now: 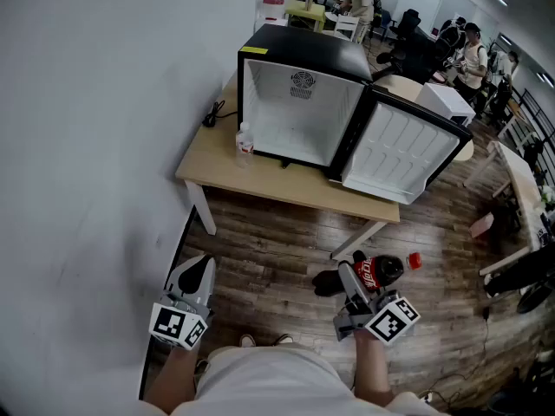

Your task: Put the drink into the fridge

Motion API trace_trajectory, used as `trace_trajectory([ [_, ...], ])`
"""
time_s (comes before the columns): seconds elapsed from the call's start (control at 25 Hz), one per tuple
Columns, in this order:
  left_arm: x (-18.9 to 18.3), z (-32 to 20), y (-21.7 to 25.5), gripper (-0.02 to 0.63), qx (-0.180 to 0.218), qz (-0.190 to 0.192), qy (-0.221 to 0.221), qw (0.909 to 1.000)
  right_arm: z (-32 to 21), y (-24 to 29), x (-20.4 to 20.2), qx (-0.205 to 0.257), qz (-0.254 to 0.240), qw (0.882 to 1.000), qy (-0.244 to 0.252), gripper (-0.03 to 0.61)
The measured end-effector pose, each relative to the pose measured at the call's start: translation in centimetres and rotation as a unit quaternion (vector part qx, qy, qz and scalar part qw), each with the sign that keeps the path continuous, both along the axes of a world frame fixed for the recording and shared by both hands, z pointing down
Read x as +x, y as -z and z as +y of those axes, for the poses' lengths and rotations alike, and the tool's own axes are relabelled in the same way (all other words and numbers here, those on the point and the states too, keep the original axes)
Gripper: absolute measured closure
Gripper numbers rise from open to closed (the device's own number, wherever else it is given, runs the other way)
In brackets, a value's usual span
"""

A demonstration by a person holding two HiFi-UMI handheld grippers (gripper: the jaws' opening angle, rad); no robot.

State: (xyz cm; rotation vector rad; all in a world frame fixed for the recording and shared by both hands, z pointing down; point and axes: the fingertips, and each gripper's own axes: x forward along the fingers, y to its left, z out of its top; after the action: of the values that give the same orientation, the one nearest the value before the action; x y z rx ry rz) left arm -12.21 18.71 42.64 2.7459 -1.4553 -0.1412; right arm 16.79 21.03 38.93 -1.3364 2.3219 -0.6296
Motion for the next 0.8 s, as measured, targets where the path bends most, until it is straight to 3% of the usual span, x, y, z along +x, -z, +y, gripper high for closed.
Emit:
trace_trajectory([
  [0.32, 1.5, -0.5, 0.0, 0.6, 0.003, -0.001, -0.009, 1.0, -0.2, -0.6, 0.1, -0.006, 0.011, 1.0, 0.007, 0.262],
  [0.8, 4.0, -1.0, -0.4, 0.6, -0.006, -0.012, 0.008, 0.9999, -2.1, -1.6, 3.3, -0.018, 0.033, 0.999, 0.005, 0.259],
])
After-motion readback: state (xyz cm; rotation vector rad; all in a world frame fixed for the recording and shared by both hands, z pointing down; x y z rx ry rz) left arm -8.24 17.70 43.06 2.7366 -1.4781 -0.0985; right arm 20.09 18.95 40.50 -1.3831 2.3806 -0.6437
